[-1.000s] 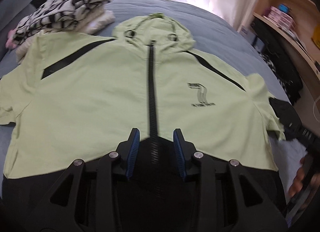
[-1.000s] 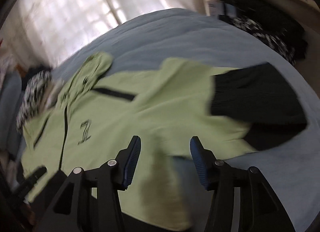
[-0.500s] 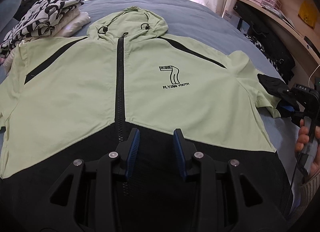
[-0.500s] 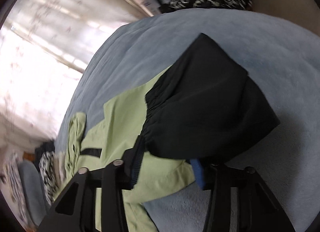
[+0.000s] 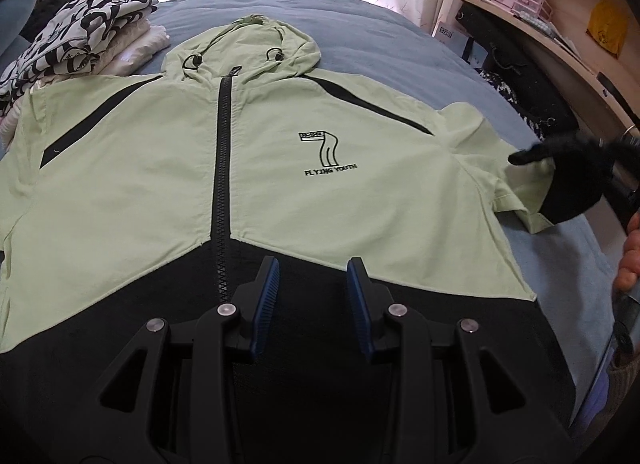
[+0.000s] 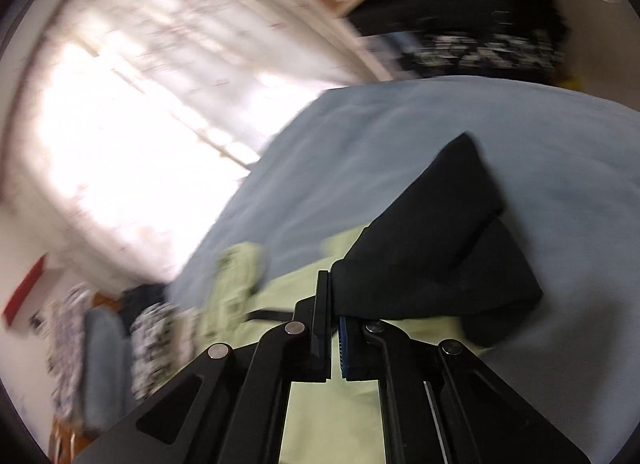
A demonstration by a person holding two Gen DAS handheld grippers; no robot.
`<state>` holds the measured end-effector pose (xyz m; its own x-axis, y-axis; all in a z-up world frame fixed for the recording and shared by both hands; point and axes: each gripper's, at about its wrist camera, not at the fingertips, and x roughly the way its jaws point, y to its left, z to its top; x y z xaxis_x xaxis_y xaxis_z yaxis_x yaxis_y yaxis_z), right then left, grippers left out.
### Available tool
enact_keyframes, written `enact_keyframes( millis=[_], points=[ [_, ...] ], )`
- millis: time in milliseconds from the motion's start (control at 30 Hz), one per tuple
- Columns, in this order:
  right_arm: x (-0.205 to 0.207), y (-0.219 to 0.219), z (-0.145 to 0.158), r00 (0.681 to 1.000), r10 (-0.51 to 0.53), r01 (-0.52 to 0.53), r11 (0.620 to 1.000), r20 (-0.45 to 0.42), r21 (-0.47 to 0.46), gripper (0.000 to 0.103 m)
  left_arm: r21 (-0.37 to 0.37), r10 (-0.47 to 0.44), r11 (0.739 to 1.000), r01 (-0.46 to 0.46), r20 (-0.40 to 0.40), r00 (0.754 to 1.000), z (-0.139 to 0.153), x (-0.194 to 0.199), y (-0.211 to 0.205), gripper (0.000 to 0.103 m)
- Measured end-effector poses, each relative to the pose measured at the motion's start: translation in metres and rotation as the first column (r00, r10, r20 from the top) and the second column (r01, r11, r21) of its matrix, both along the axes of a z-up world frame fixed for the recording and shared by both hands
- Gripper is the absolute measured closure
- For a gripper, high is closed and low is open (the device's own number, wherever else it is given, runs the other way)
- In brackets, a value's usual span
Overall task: Fold large clothes
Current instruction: 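Carry the black sleeve with the right tool across the hoodie chest toward the left tool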
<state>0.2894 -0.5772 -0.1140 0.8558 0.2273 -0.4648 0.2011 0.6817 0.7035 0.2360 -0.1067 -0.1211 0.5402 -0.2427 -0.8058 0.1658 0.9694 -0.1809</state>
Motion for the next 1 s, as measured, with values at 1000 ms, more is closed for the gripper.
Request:
enact_keyframes(
  millis=[1000],
  points=[
    [0.021,0.168,-0.151,0.875,0.416,-0.402,0.909,-0.248,0.109,0.066,-0.512,-0.065,0.858,-0.049,-0.202,0.977,-0.02,-0.003,0.089,0.064]
  ],
)
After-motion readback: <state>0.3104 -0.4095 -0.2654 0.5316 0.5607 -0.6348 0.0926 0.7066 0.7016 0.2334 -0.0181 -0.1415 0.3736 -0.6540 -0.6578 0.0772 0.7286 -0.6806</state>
